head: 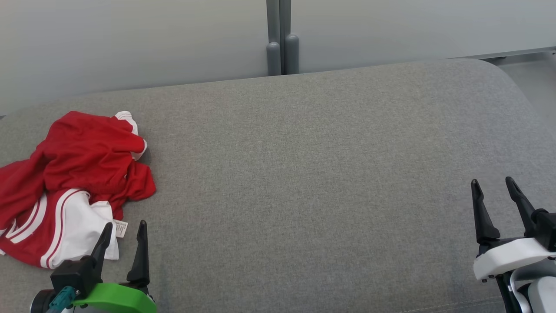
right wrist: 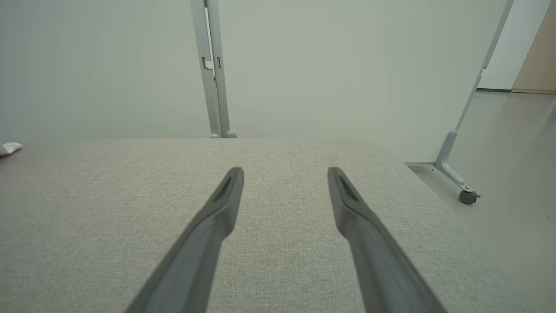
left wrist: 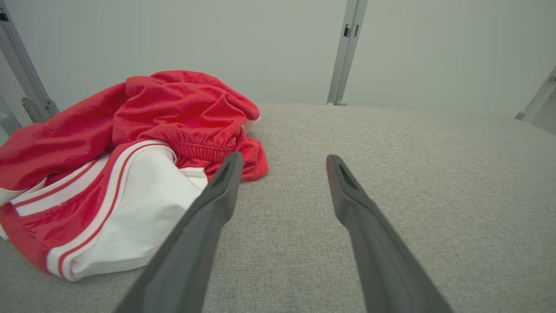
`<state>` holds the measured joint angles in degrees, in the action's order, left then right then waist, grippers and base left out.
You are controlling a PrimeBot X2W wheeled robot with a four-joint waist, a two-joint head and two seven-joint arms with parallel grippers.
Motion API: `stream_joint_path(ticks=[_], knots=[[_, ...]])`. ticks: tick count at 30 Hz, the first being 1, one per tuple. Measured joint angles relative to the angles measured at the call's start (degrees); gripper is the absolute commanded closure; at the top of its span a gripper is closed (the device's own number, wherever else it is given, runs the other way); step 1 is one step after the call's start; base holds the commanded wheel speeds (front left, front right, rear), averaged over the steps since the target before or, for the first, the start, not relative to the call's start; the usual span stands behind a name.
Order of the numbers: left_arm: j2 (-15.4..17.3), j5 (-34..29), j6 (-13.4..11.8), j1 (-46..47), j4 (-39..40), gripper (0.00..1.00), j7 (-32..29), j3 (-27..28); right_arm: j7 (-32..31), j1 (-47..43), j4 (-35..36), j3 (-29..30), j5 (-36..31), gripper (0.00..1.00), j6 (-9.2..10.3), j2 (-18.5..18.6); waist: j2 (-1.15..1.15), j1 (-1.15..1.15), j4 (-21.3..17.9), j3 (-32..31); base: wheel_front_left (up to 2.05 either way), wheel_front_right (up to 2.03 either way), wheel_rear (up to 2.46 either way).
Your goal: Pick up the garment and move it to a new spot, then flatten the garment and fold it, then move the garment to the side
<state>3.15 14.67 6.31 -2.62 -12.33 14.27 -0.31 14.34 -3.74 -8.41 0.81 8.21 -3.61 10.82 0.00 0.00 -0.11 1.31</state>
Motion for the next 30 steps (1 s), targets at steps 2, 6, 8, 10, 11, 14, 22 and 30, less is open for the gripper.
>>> stream_joint_path(ticks=[2, 6, 8, 10, 11, 14, 22, 30], knots=[[0.0, 0.0, 0.0, 0.0, -0.1, 0.00, 0.0, 0.0, 0.0, 0.0, -0.2, 0.2, 0.0, 0.00, -0.05, 0.0, 0.00, 0.00, 0.0, 0.0, 0.00, 0.00, 0.00], [0.0, 0.0, 0.2, 0.0, -0.3, 0.00, 0.0, 0.1, 0.0, 0.0, -0.7, 0.6, 0.0, 0.00, -0.43, 0.0, 0.00, 0.00, 0.0, 0.2, 0.00, 0.00, 0.00], [-0.1, 0.0, 0.2, 0.0, -0.3, 0.00, 0.0, 0.3, 0.0, 0.0, -0.8, 0.8, 0.0, 0.00, -0.58, 0.0, 0.00, 0.00, 0.0, 0.2, 0.00, 0.00, 0.00], [-0.1, 0.0, 0.3, 0.0, -0.3, 0.00, 0.0, 0.3, 0.0, 0.0, -0.9, 0.9, 0.0, 0.00, -0.62, 0.0, 0.00, 0.00, -0.1, 0.2, 0.00, 0.00, 0.00], [-0.1, 0.0, 0.3, 0.0, -0.3, 0.00, 0.0, 0.4, 0.0, 0.0, -0.9, 1.0, 0.0, 0.00, -0.86, 0.0, 0.00, 0.00, 0.0, 0.3, 0.00, 0.00, 0.00], [-0.1, -0.2, 0.3, 0.0, -0.3, 0.00, 0.0, 0.4, 0.0, 0.0, -0.9, 1.2, -0.1, 0.00, -0.93, 0.1, 0.00, 0.00, 0.0, 0.4, 0.00, 0.00, 0.00], [-0.3, -0.8, 0.6, 0.1, -0.6, 0.00, 0.0, 0.1, 0.0, 0.0, -0.9, 2.4, -0.1, 0.00, -1.41, 0.5, 0.00, 0.00, 1.8, 0.6, 0.00, 0.00, 0.00], [-0.4, -0.8, 0.6, 0.1, -1.1, 0.00, 0.0, 0.5, 0.0, 0.0, -0.9, 2.3, -0.6, 0.00, -1.94, 0.7, 0.00, 0.00, 6.2, 0.5, 0.00, 0.00, 0.00]])
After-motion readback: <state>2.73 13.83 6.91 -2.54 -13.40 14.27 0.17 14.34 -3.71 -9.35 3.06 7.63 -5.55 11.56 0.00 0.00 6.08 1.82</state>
